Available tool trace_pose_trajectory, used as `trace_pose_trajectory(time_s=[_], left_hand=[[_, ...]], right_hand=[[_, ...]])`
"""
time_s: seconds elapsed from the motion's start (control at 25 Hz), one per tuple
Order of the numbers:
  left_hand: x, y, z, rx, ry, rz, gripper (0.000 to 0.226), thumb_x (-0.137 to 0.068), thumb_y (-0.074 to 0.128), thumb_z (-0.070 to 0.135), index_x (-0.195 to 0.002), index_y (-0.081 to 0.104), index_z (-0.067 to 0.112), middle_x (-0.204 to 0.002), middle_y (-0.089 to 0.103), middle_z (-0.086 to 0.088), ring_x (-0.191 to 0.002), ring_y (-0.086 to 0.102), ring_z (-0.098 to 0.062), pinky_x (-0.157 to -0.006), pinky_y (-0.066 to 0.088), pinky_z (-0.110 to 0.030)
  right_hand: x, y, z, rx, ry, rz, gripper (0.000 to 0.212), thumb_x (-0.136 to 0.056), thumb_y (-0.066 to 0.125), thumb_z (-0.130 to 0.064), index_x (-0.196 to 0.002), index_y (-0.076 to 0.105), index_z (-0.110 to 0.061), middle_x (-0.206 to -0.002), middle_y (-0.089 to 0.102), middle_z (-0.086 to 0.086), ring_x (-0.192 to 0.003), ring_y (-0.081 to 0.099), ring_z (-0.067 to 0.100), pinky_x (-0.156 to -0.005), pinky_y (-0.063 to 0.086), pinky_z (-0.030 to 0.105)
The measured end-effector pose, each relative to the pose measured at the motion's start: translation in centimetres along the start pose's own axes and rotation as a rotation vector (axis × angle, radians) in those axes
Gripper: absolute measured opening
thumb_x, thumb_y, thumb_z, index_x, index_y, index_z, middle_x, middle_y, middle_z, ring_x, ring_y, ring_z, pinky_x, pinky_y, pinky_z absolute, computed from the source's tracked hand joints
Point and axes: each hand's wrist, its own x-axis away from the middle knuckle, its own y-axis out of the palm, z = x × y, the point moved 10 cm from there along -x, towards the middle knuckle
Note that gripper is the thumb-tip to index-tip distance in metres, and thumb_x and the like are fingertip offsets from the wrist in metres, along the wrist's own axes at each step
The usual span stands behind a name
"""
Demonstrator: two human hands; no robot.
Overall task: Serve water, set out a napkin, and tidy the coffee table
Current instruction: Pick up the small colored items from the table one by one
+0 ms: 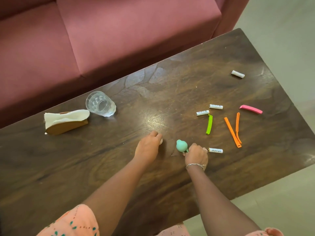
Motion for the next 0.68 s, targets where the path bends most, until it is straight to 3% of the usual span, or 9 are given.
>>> trace_pose_trajectory(time_s=[0.16,0.32,0.52,0.68], left_hand=[[3.0,-0.9,-3.4,0.067,-0.120,0.040,0.017,-0.090,0.045,0.001,-0.102,0.055,0.010,-0.105,0.057,-0.005,-0.087,0.059,-0.028,-0.065,0.037,-0.030],[6.1,-2.4,-5.5,0.138,-0.186,0.076,0.015,-0.089,0.046,0.002,-0.099,0.054,0.010,-0.107,0.056,-0.004,-0.088,0.058,-0.029,-0.070,0.044,-0.036],[10.5,-4.1,-9.1,0.226,-0.246,0.153,0.023,-0.089,0.048,0.003,-0.109,0.055,0.011,-0.114,0.054,-0.003,-0.093,0.058,-0.027,-0.076,0.048,-0.035],[15.9,-4.9,-13.1,0.282,-0.277,0.222,0.022,-0.089,0.048,0.009,-0.110,0.055,0.013,-0.114,0.055,-0.004,-0.095,0.057,-0.027,-0.077,0.046,-0.034]], right_hand=[[1.1,0.0,-1.6,-0.030,-0.084,-0.092,0.013,-0.084,0.061,-0.017,-0.094,0.062,-0.010,-0.100,0.067,0.013,-0.099,0.057,0.031,-0.076,0.044,0.030],[3.2,-1.3,-2.8,-0.234,-0.102,-0.093,0.005,-0.080,0.064,-0.015,-0.081,0.064,-0.011,-0.091,0.067,0.013,-0.090,0.060,0.034,-0.066,0.039,0.029],[7.5,-1.8,-6.6,-0.382,-0.216,-0.095,0.020,-0.075,0.071,-0.014,-0.067,0.053,-0.017,-0.059,0.053,-0.002,-0.067,0.049,0.022,-0.057,0.030,0.025],[12.5,-1.0,-10.5,-0.447,-0.308,-0.089,0.013,-0.072,0.074,-0.012,-0.070,0.062,-0.015,-0.063,0.058,0.003,-0.065,0.052,0.021,-0.052,0.033,0.026]])
